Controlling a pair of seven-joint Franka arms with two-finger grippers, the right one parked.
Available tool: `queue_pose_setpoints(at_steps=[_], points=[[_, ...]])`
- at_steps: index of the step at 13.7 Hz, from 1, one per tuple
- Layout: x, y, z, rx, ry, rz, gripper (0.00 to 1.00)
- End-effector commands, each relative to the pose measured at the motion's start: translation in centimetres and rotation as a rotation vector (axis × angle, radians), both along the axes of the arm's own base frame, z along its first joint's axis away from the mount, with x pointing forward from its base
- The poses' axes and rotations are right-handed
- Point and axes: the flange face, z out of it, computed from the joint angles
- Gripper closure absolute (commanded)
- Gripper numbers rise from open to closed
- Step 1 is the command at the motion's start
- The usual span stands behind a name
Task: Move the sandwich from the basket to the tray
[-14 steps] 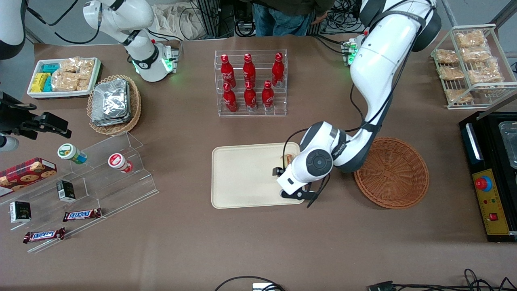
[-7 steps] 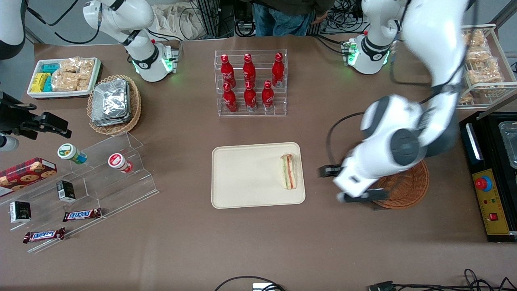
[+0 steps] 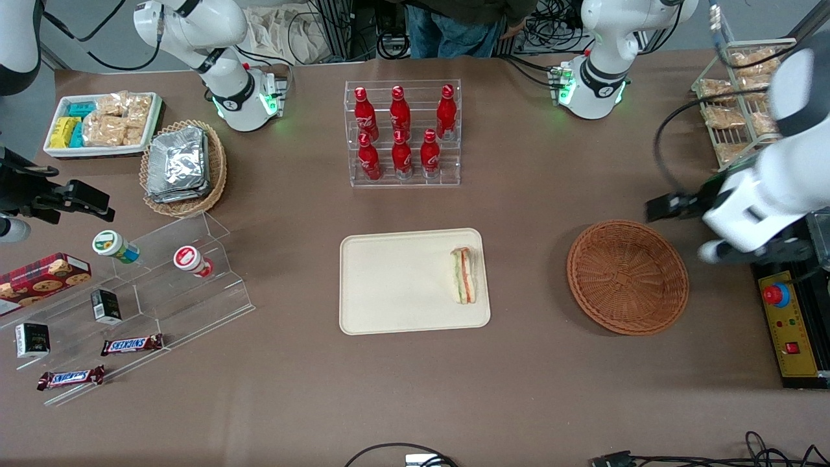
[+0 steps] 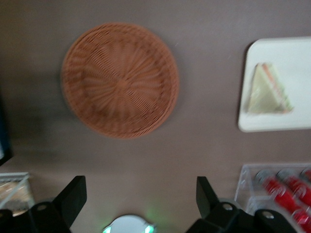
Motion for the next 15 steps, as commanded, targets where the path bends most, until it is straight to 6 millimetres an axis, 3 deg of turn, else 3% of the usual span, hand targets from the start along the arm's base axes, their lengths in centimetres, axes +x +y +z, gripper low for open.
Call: queue_pose_setpoints(at_steps=[1,3,5,15], points=[[-2.6,2.4,1.9,0.023,0.027,-0.008,0.0],[-3.3,2.9,1.7,0.031,0.053,0.001,0.0],[-3.9,3.1,0.4,0.051,0.088,0.006,0.0],[-5.4,2.5,0.0,0.065,0.079,-0.002,0.0]])
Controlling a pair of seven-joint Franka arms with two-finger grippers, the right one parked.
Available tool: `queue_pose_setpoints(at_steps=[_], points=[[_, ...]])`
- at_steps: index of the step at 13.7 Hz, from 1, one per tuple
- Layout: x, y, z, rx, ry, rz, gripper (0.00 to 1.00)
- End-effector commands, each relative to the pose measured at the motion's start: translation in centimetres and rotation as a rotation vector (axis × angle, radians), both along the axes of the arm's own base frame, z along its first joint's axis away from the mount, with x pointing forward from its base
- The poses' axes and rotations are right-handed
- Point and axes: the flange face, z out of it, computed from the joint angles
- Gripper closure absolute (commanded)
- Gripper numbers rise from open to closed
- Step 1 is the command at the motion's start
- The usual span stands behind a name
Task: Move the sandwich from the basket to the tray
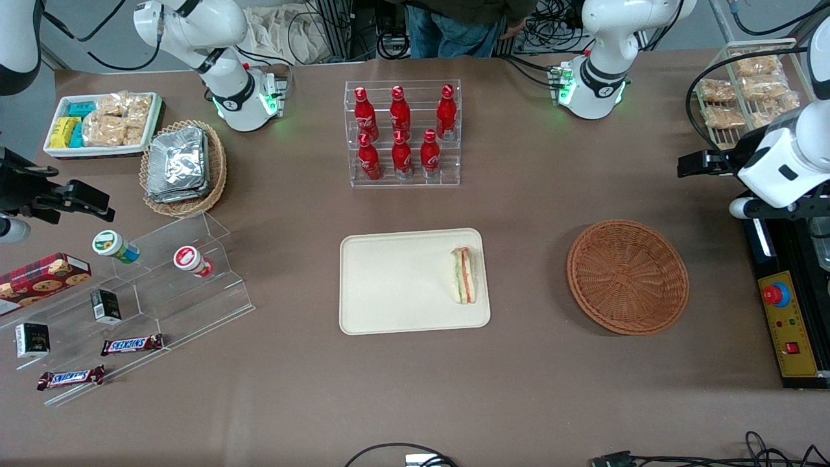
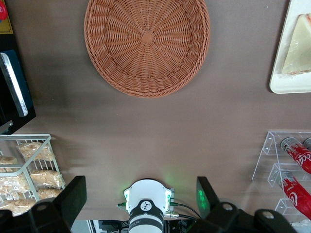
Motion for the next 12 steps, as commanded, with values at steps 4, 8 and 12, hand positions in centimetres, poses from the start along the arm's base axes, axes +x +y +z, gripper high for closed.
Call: queue_pose_setpoints(at_steps=[4,8,12], points=[[-3.5,0.0,0.4,0.023,-0.116,-0.004,0.0],[-3.7,-0.3,0.2,0.026,-0.181,-0.002,0.0],[-2.4,1.4,0.7,-0.006,-0.236,0.036,0.0]])
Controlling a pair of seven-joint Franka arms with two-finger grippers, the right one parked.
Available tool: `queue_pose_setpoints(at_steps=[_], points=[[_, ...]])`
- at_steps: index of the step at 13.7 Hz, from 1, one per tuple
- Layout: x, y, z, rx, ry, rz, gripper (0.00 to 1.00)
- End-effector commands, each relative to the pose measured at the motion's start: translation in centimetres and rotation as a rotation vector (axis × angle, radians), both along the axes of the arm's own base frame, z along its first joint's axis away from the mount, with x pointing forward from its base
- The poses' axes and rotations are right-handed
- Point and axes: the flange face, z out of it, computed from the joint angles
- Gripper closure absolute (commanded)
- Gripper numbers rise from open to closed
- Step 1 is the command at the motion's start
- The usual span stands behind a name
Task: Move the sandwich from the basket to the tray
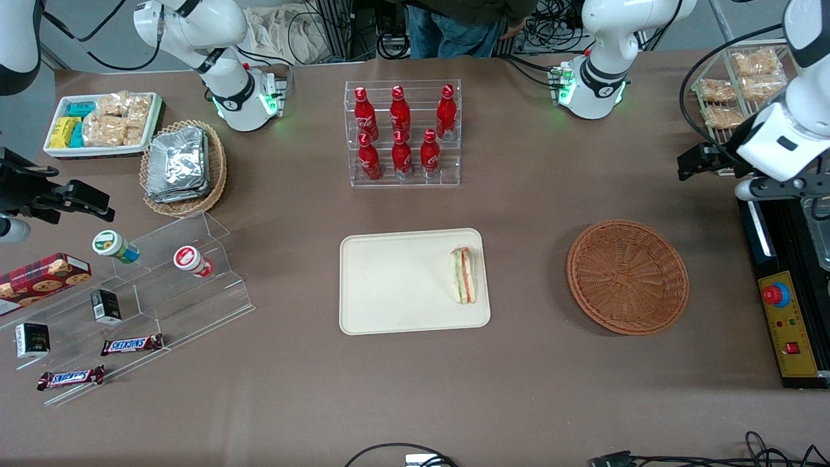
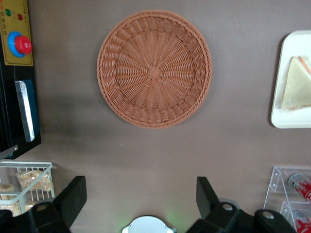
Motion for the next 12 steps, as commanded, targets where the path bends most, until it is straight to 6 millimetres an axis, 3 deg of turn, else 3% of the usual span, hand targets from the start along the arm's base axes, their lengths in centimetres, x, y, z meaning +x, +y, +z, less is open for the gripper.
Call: queue_pose_setpoints(at_steps=[1,12], points=[[0.13,0.62,0.51,-0.023,-0.042,0.003,0.0],[0.29,0.74,-0.05,-0.021,-0.03,0.011,0.0]])
